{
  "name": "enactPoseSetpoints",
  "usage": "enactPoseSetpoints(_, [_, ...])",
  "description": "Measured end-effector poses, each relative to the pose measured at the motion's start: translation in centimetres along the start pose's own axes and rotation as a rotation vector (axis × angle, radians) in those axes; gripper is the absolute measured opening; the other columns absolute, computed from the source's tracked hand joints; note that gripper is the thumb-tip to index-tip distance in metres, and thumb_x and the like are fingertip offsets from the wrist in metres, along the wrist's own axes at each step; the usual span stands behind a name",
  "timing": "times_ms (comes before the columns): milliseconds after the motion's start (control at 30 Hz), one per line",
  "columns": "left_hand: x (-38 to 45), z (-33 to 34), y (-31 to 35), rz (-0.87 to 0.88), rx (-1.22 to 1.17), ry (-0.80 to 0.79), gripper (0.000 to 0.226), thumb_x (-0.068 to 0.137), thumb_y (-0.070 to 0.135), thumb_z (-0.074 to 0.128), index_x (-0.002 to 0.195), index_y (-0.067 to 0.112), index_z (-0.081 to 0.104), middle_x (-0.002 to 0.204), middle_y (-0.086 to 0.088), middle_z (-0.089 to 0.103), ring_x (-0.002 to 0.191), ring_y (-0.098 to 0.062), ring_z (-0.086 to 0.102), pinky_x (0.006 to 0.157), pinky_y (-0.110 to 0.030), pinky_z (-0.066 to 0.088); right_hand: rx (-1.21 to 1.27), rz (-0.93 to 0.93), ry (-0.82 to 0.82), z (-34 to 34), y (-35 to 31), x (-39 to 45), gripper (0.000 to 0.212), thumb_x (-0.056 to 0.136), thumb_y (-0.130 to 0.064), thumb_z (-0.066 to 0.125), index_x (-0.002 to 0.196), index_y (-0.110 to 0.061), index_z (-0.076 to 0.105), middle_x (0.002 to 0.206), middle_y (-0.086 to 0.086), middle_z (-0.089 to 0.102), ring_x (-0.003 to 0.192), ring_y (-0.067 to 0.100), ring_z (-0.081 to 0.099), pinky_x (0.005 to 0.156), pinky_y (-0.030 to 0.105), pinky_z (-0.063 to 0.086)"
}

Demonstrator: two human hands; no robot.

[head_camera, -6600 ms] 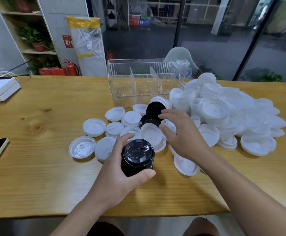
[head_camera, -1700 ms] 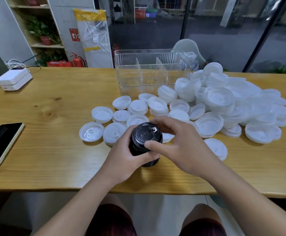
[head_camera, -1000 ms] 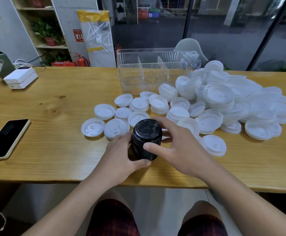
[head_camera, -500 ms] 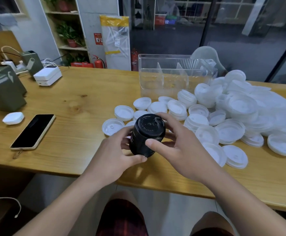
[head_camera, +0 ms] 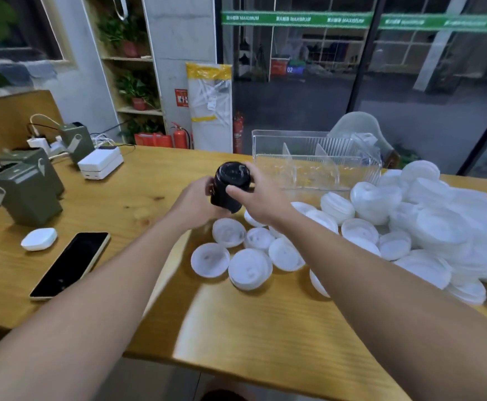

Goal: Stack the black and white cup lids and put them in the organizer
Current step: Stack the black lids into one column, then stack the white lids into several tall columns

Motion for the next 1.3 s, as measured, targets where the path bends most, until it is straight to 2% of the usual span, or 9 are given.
enactPoseSetpoints(200, [2.4,1.1,-3.4,-0.099,-0.023,-0.042,0.075,0.071,0.020,0.102,0.135,0.028,0.064,0.120,0.007,0.075,0.111,-0.017,0.070,0.090,-0.039,0.056,-0.131,0.122,0.020,3.1,2.9,3.0,0.065,0.098,-0.048,0.073,0.152,-0.024,0.046,0.139,0.000,0.069,0.125,0.028,0.065,0.105,0.050,0.056])
enactPoseSetpoints(367, [2.9,2.0,-4.4,-0.109,0.009,-0.106,0.051,0.085,0.035,0.082,0.132,0.026,0.066,0.114,0.004,0.077,0.100,-0.020,0.071,0.090,-0.047,0.062,-0.265,0.141,0.004,3.8,2.8,3.9,0.059,0.098,-0.052,0.073,0.142,-0.018,0.056,0.127,0.004,0.073,0.114,0.029,0.068,0.094,0.049,0.059])
enactPoseSetpoints(467, [2.7,2.1,-4.7,-0.141,-0.028,-0.105,0.063,0.081,0.041,0.078,0.141,0.029,0.063,0.115,0.006,0.077,0.102,-0.021,0.072,0.092,-0.048,0.063,-0.286,0.145,0.004,4.0,2.7,4.0,0.057,0.097,-0.053,0.073,0.139,-0.018,0.059,0.122,0.003,0.074,0.110,0.028,0.069,0.091,0.047,0.060])
enactPoseSetpoints(600, [1.9,1.9,-4.9,-0.191,-0.120,-0.081,0.079,0.085,0.030,0.088,0.156,0.031,0.052,0.119,0.008,0.078,0.109,-0.020,0.074,0.100,-0.050,0.061,-0.276,0.147,0.007,3.8,2.4,3.6,0.064,0.096,-0.053,0.075,0.144,-0.015,0.056,0.130,0.006,0.073,0.118,0.030,0.068,0.096,0.048,0.059])
enactPoseSetpoints(700, [0.3,1.3,-4.8,-0.252,-0.161,-0.057,0.106,0.080,0.031,0.098,0.167,0.028,0.037,0.140,0.008,0.065,0.122,-0.017,0.067,0.105,-0.044,0.057,-0.292,0.182,-0.003,3.3,2.6,2.9,0.077,0.096,-0.057,0.074,0.150,-0.009,0.050,0.139,0.010,0.068,0.125,0.031,0.064,0.100,0.048,0.057])
enactPoseSetpoints(833, [-2.6,-0.4,-4.7,-0.298,-0.158,0.106,0.055,0.090,0.028,0.091,0.134,0.023,0.059,0.129,0.005,0.068,0.115,-0.017,0.067,0.093,-0.037,0.054,-0.258,0.227,-0.019,2.8,3.3,1.2,0.090,0.092,-0.059,0.079,0.160,-0.013,0.044,0.155,0.005,0.059,0.136,0.027,0.060,0.106,0.045,0.055])
enactPoseSetpoints(967, [-6.0,-0.2,-3.1,-0.227,-0.192,0.058,0.016,0.099,0.028,0.080,0.112,0.028,0.072,0.113,0.010,0.075,0.107,-0.011,0.071,0.085,-0.030,0.054,-0.246,0.191,0.008,1.6,3.3,-1.8,0.077,0.095,-0.052,0.080,0.155,-0.013,0.052,0.153,0.003,0.061,0.134,0.023,0.061,0.107,0.041,0.052])
enactPoseSetpoints(1100, [-9.7,-0.1,0.2,-0.108,-0.223,0.066,0.009,0.103,0.027,0.076,0.110,0.032,0.076,0.111,0.014,0.076,0.104,-0.004,0.070,0.080,-0.022,0.052,-0.302,0.006,0.118,-1.1,1.5,-6.6,0.046,0.103,-0.041,0.071,0.143,-0.019,0.064,0.140,-0.002,0.066,0.124,0.014,0.062,0.106,0.038,0.053])
enactPoseSetpoints(1300, [-14.2,3.4,4.6,0.147,-0.055,0.006,0.020,0.097,0.035,0.080,0.117,0.037,0.076,0.118,0.022,0.073,0.112,0.003,0.065,0.090,-0.026,0.050,-0.359,-0.142,0.057,-3.1,1.5,-14.3,0.026,0.101,-0.036,0.073,0.122,-0.022,0.073,0.127,-0.008,0.070,0.116,0.012,0.064,0.101,0.038,0.054])
Point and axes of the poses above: each hand's wrist, its own x-axis towards the middle knuckle, its own z-axis out of the palm, y = z × x, the point moved 6 cm from there along x, towards the middle knuckle
